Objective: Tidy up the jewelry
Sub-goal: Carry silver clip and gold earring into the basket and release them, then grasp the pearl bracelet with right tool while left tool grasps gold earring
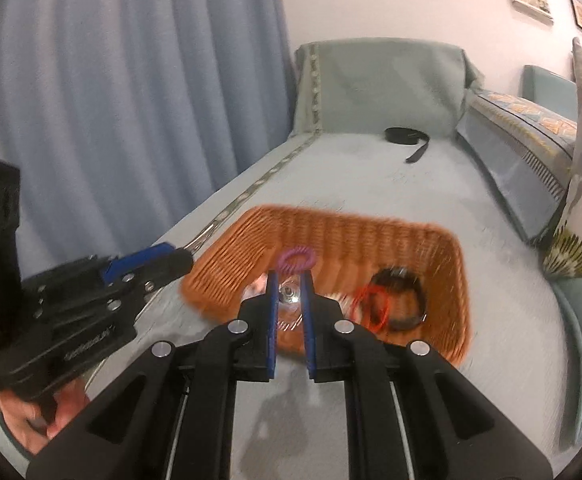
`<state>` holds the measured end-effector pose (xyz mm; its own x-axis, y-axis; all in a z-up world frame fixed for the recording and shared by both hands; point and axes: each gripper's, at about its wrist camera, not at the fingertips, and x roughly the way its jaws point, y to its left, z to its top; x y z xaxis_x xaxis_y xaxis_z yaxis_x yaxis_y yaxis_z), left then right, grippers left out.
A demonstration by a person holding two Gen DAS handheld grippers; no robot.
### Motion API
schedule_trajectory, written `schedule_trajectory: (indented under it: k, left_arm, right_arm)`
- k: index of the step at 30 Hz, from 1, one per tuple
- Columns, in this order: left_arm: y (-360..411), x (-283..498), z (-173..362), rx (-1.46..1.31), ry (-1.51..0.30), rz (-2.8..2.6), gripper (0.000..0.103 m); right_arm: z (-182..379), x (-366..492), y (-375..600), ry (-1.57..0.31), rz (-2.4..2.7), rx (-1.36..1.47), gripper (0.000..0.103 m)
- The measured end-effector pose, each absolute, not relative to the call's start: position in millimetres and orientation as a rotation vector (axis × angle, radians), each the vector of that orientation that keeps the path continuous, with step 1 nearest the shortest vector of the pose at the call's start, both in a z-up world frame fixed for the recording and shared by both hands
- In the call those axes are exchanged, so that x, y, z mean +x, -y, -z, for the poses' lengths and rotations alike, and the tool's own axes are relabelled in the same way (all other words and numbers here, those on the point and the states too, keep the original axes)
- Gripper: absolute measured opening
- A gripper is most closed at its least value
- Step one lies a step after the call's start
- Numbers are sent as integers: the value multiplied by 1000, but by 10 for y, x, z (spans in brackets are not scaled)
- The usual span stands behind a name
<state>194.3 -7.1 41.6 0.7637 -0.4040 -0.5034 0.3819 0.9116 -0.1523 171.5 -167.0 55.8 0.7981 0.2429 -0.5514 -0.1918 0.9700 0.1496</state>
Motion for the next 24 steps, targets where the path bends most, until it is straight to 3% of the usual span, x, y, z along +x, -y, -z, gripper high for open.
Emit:
schedule_trajectory:
  k: [14, 21, 24]
  left_arm:
    - [322, 2536, 101, -35, -692, 452, 22]
    - [188, 2326, -14, -48, -676, 458, 39]
    - [115, 2125, -141, -58, -655, 457, 41]
  right_arm:
    - [12, 2503, 1868, -758, -133, 125, 10]
    - [-51, 2286, 2020, -760, -148, 177, 20]
    - [-135, 2080, 2003, -757, -170, 162, 20]
